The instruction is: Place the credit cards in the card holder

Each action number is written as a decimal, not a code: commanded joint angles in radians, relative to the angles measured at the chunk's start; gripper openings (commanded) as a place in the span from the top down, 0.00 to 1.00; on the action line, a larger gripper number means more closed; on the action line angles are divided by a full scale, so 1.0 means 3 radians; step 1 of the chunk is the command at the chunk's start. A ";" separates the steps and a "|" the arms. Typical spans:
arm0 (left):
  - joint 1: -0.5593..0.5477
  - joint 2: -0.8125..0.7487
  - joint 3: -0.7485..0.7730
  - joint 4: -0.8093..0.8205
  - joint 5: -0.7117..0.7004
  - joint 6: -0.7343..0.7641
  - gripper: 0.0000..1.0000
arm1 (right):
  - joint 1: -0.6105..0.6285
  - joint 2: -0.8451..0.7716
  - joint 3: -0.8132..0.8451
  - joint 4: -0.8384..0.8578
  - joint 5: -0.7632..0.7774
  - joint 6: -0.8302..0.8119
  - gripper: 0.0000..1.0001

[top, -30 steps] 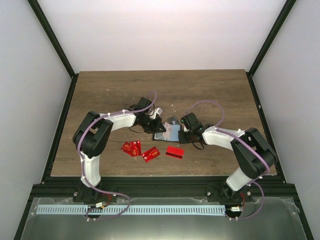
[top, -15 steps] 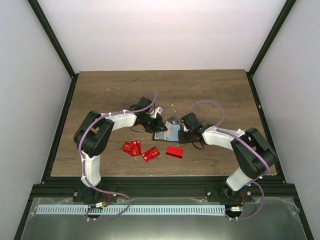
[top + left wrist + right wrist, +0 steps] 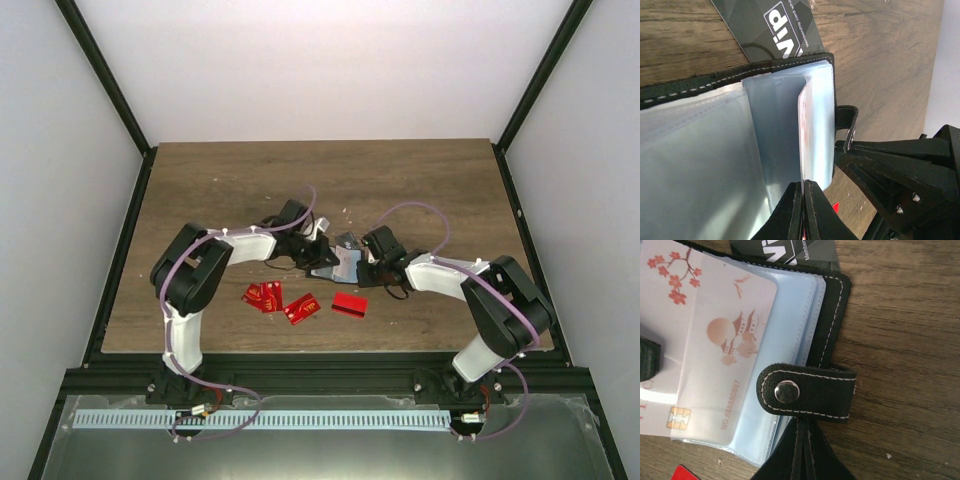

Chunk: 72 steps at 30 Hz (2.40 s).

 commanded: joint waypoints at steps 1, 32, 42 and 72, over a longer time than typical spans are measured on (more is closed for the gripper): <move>-0.0089 0.0106 -0.0079 0.0063 -0.0014 -0.0047 0.96 | 0.0020 0.0073 -0.0013 0.0109 -0.0090 0.0029 0.99; -0.0246 0.0045 0.0072 -0.0284 -0.0296 0.0123 0.77 | 0.0001 0.0011 -0.0071 0.0100 0.0030 -0.0012 0.99; -0.0312 -0.0155 0.0281 -0.0746 -0.0575 0.0324 0.61 | -0.0018 -0.0007 -0.0092 0.0092 0.0043 0.0012 0.99; -0.0340 -0.0284 0.0351 -0.0743 -0.0980 0.0769 0.96 | -0.0079 -0.0703 0.0163 -0.0150 -0.0465 0.0005 0.76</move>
